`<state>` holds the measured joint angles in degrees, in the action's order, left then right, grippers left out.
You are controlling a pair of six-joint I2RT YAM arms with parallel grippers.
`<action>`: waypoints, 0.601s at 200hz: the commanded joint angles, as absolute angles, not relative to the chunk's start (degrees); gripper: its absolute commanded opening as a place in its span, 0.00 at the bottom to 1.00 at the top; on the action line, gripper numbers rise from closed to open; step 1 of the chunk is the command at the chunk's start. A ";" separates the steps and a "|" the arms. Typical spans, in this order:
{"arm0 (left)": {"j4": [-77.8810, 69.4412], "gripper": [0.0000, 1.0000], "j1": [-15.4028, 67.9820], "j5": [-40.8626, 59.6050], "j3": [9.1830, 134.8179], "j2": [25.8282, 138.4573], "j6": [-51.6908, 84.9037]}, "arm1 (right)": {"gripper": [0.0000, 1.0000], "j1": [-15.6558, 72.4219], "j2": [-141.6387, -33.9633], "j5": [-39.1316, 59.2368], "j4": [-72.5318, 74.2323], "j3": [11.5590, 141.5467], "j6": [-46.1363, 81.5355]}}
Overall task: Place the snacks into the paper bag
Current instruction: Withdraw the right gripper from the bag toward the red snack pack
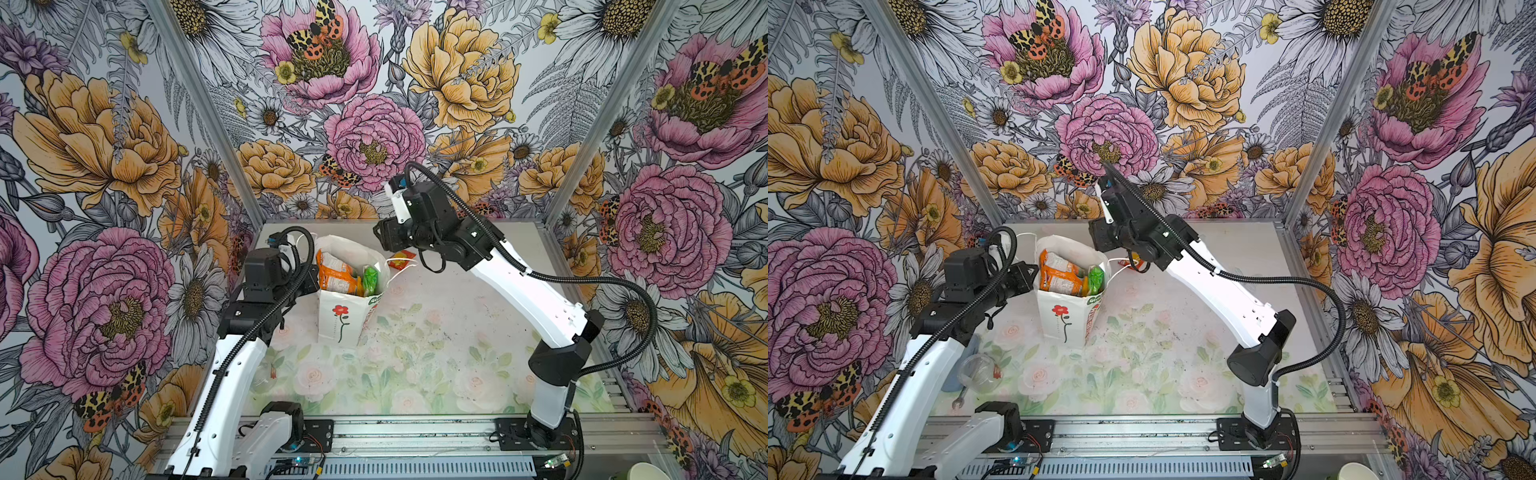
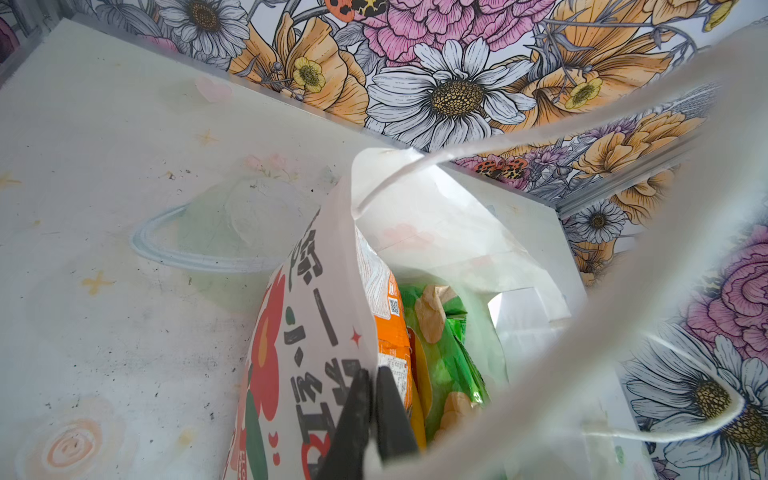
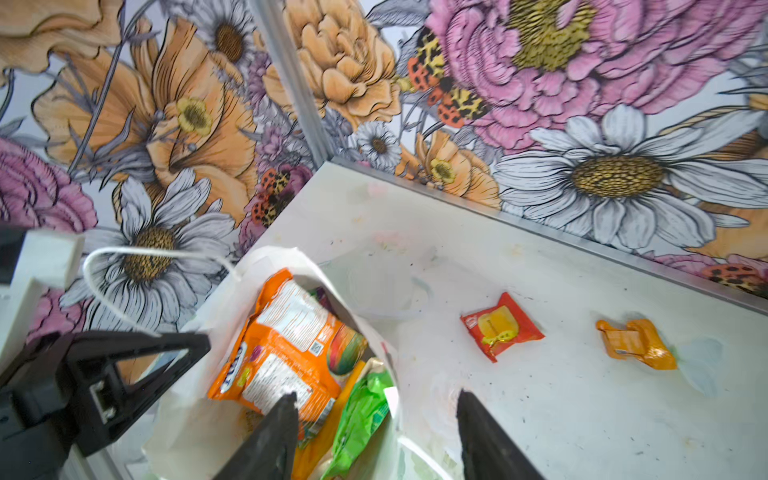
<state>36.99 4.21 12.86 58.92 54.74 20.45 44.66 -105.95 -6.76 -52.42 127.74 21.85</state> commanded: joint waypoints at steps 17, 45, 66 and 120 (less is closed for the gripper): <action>34.43 0.08 4.31 14.31 59.39 53.70 20.22 | 0.64 34.02 -100.11 -4.19 -44.73 118.38 31.40; 34.39 0.08 4.37 14.31 59.50 53.61 20.23 | 0.69 25.82 -97.44 1.33 -34.46 105.55 40.90; 34.39 0.08 4.54 14.27 59.49 53.45 20.22 | 0.72 21.88 -98.49 3.81 -29.57 99.08 45.69; 34.45 0.08 4.62 14.17 59.50 53.61 20.23 | 0.76 19.66 -108.95 10.38 -26.99 99.81 46.32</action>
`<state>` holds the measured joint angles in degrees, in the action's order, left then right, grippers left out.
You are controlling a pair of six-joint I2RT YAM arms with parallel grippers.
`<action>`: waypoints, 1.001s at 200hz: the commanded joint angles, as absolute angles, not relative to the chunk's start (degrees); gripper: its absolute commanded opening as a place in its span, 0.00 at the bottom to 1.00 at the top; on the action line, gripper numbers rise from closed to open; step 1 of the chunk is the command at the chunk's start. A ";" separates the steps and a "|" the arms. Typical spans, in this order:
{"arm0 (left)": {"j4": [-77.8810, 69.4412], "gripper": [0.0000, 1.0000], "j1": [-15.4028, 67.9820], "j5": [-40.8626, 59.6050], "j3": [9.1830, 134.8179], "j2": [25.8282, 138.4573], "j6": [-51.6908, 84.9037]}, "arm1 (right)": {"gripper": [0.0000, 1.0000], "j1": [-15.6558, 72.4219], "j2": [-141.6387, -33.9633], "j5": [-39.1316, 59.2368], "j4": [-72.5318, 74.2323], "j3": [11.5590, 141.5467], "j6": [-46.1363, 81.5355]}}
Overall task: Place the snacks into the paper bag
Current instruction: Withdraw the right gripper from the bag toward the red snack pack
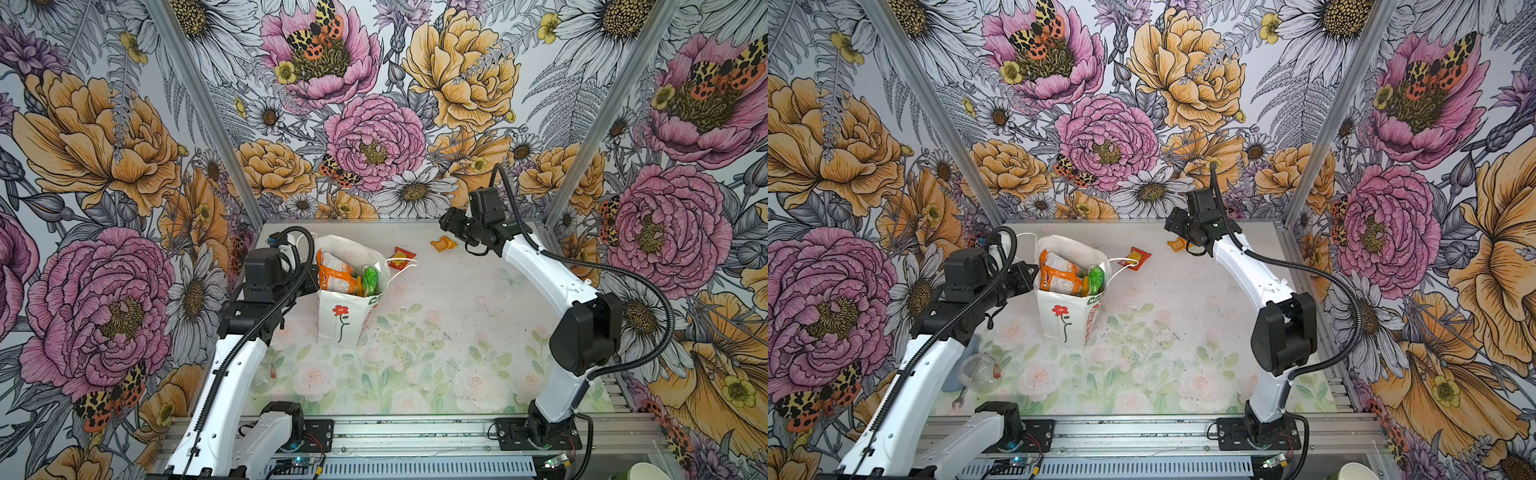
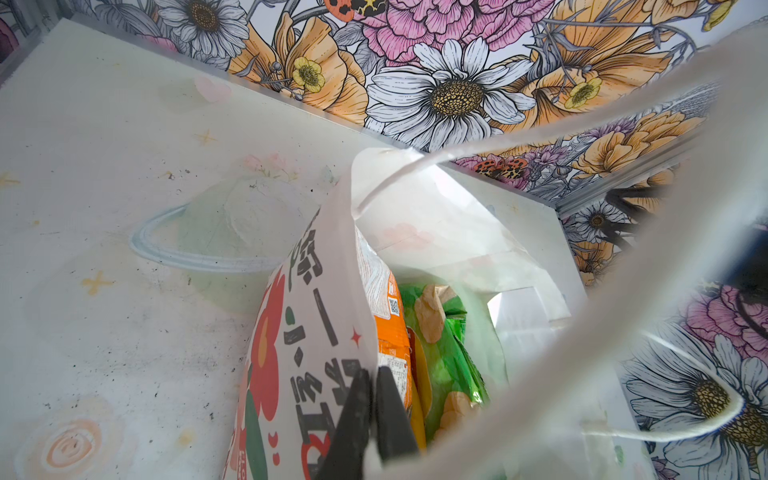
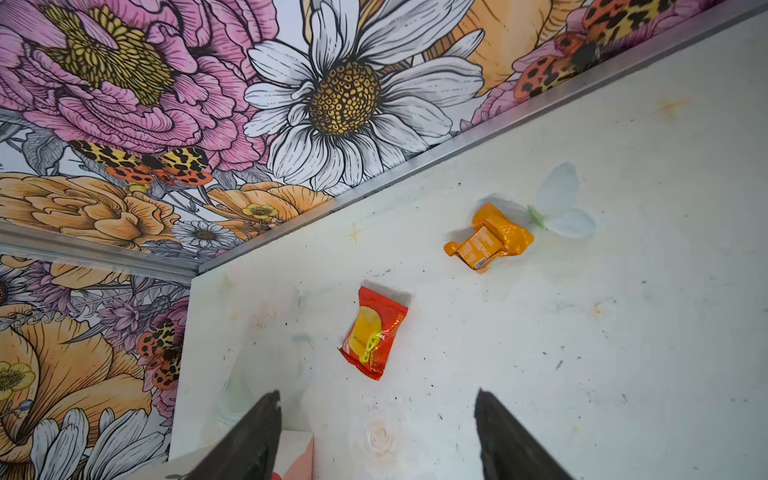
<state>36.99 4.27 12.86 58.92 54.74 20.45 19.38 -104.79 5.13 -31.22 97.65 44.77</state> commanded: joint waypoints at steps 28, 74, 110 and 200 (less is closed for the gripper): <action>34.37 0.08 4.57 14.15 59.46 53.53 20.22 | 0.77 19.73 -115.83 12.59 -26.89 103.15 46.67; 34.38 0.08 4.65 14.20 59.46 53.53 20.24 | 0.77 20.61 -125.72 13.91 -26.90 108.87 46.65; 34.45 0.08 4.83 14.22 59.50 53.53 20.13 | 0.82 20.98 -133.13 17.16 -26.94 113.88 48.65; 34.54 0.09 4.88 14.25 59.50 53.61 20.06 | 0.81 23.14 -143.50 19.68 -29.11 122.89 48.34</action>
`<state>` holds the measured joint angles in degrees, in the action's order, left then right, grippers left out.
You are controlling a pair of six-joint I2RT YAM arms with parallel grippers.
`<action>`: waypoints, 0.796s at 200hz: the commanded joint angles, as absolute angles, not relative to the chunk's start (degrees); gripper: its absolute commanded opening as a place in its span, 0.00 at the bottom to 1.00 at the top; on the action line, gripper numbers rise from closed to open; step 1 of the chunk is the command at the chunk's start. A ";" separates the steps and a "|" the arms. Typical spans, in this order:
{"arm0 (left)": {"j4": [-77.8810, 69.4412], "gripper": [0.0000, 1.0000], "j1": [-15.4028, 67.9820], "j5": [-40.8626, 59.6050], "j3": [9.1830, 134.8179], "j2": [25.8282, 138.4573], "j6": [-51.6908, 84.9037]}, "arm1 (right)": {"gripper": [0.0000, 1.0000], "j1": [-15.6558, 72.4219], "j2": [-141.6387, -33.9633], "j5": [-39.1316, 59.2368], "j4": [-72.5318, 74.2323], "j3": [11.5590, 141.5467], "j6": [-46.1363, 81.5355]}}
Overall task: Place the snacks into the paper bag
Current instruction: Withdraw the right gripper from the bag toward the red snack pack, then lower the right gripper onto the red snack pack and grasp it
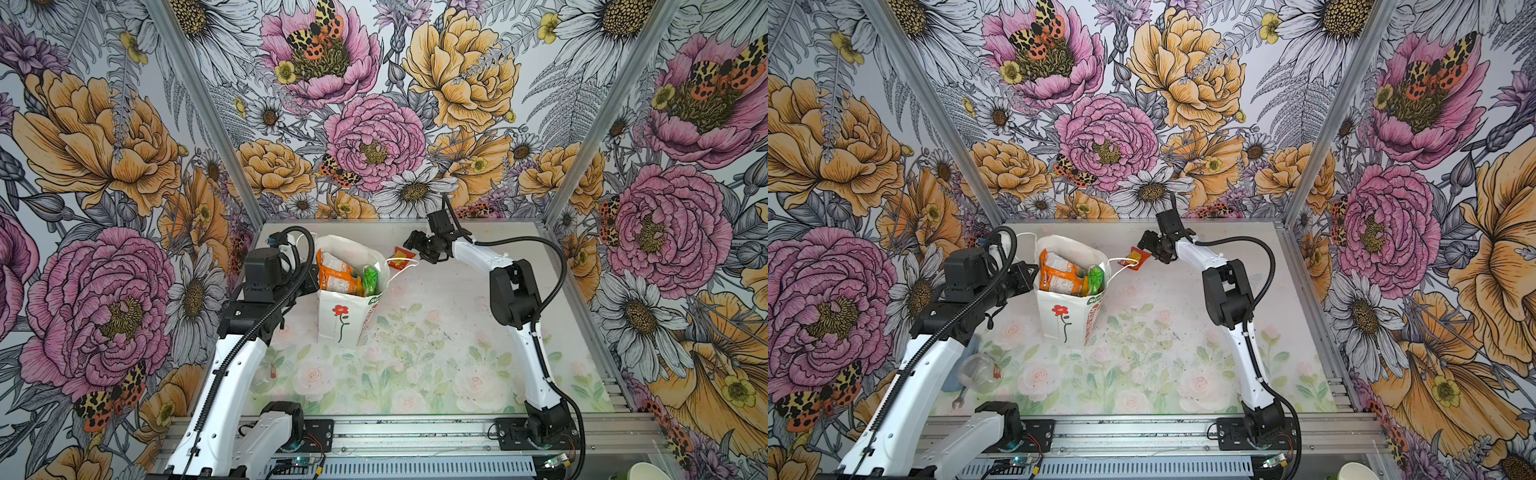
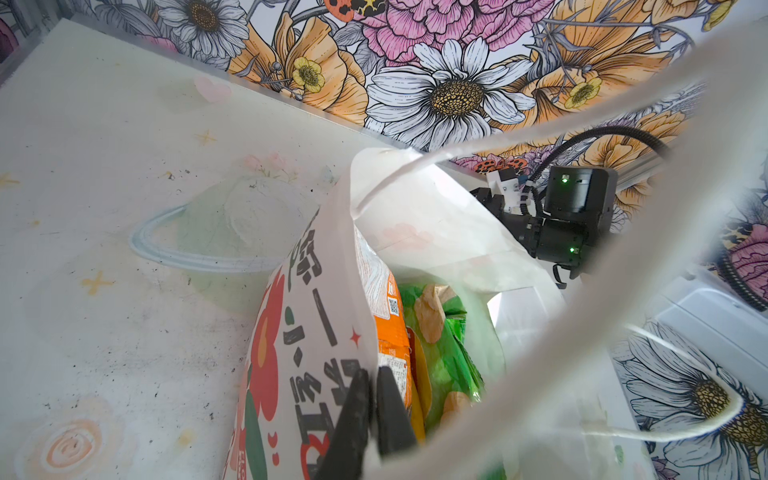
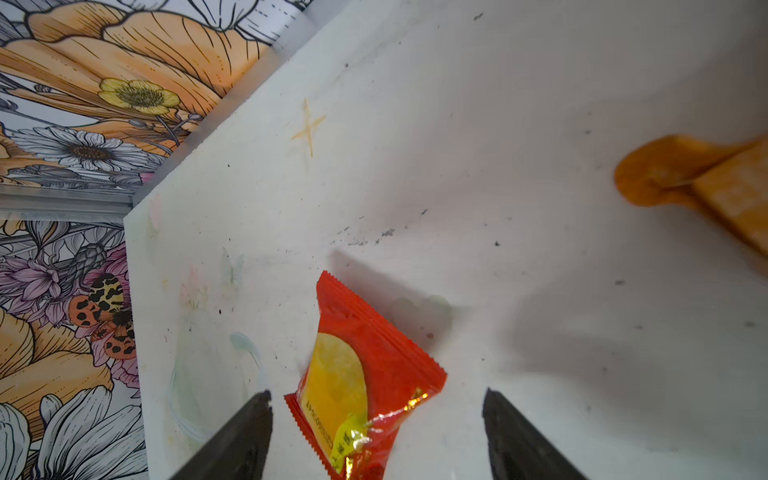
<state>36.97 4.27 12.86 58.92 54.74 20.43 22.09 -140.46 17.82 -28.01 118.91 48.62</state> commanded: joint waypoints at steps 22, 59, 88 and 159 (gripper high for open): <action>34.45 0.09 4.95 14.30 59.44 53.61 20.09 | 0.79 23.60 -144.96 19.48 -29.92 124.15 47.84; 34.46 0.09 5.01 14.36 59.46 53.71 20.13 | 0.70 23.87 -147.70 18.13 -33.46 126.78 48.12; 34.52 0.09 4.92 14.24 59.45 53.53 20.04 | 0.56 23.93 -149.34 18.63 -34.28 127.36 48.81; 34.53 0.09 4.95 14.30 59.50 53.22 19.95 | 0.28 24.42 -145.93 15.89 -33.95 125.45 48.09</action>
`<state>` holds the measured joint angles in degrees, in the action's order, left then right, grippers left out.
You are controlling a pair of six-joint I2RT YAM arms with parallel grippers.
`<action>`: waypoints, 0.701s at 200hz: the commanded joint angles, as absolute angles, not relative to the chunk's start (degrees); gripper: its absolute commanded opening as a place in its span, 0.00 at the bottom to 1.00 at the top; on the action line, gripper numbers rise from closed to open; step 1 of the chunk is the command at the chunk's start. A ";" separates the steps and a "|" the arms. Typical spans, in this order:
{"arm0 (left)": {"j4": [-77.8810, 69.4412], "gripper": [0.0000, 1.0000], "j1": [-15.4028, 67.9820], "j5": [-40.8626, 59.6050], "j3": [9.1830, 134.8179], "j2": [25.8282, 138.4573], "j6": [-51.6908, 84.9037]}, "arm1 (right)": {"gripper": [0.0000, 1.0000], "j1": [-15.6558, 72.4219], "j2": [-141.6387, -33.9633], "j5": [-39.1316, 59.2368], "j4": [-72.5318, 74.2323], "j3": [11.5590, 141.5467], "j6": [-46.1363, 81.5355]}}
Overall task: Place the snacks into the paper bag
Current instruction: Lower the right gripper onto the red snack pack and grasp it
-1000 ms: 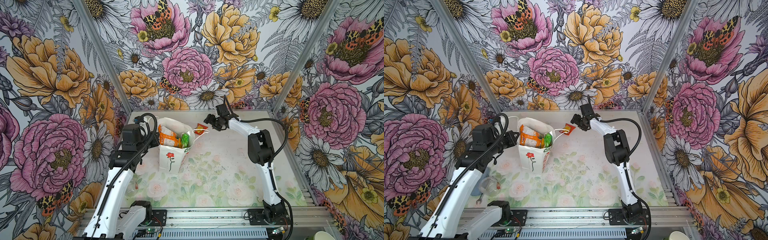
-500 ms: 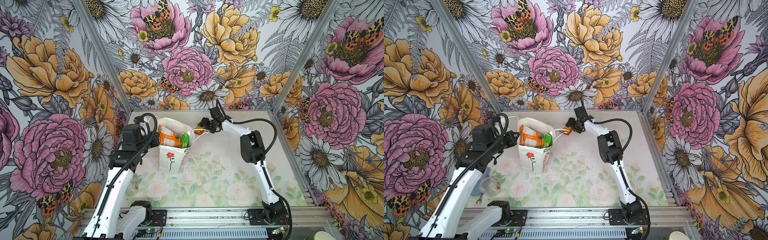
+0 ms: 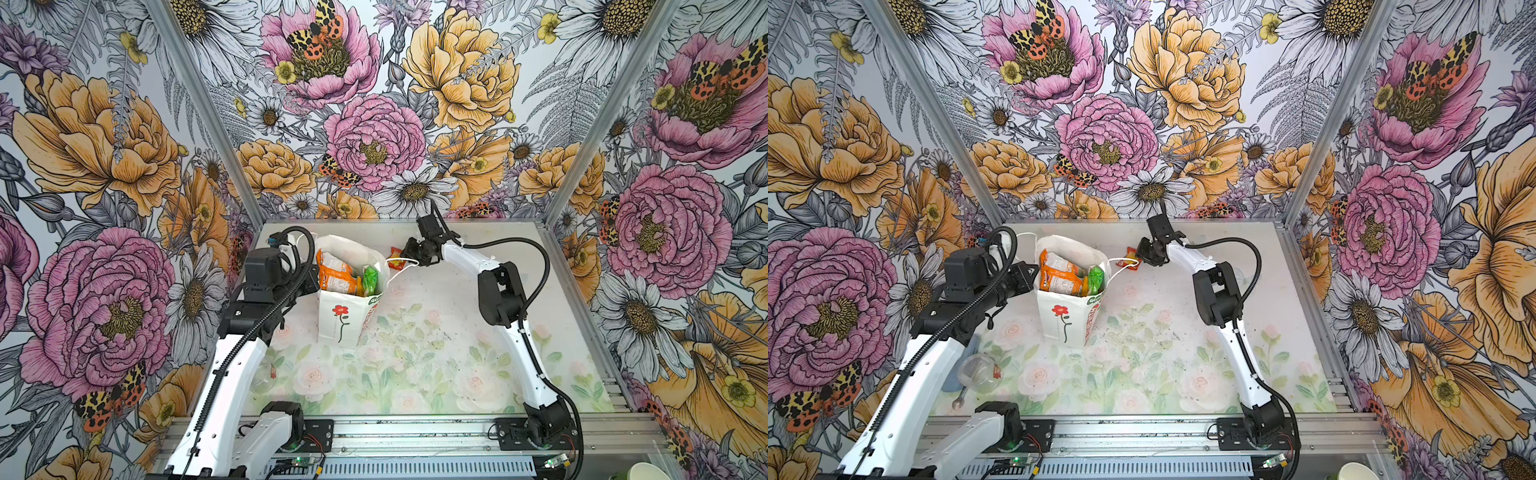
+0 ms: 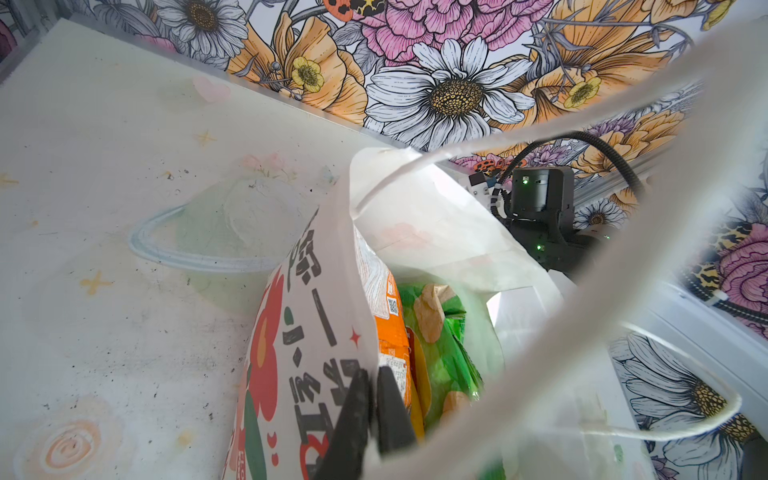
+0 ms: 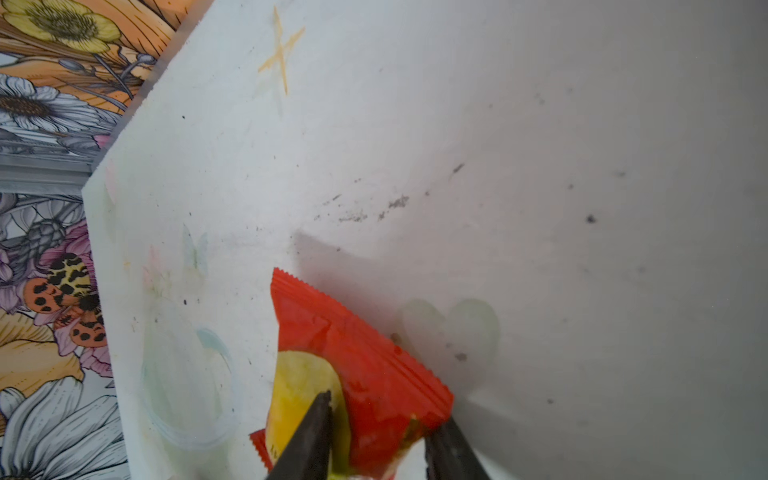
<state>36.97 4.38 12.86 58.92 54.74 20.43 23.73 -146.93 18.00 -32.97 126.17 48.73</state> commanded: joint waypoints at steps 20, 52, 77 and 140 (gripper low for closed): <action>34.50 0.09 5.13 14.21 59.50 53.13 19.95 | 0.18 24.44 -144.93 15.56 -33.29 124.83 47.99; 34.50 0.09 5.14 14.12 59.46 53.08 19.95 | 0.10 24.76 -142.55 14.99 -31.23 122.20 48.17; 34.47 0.09 5.27 14.11 59.50 52.98 19.97 | 0.08 24.96 -140.10 15.13 -29.64 119.83 48.20; 34.47 0.09 5.27 14.05 59.49 52.91 19.95 | 0.05 25.10 -131.62 14.55 -26.19 112.33 46.29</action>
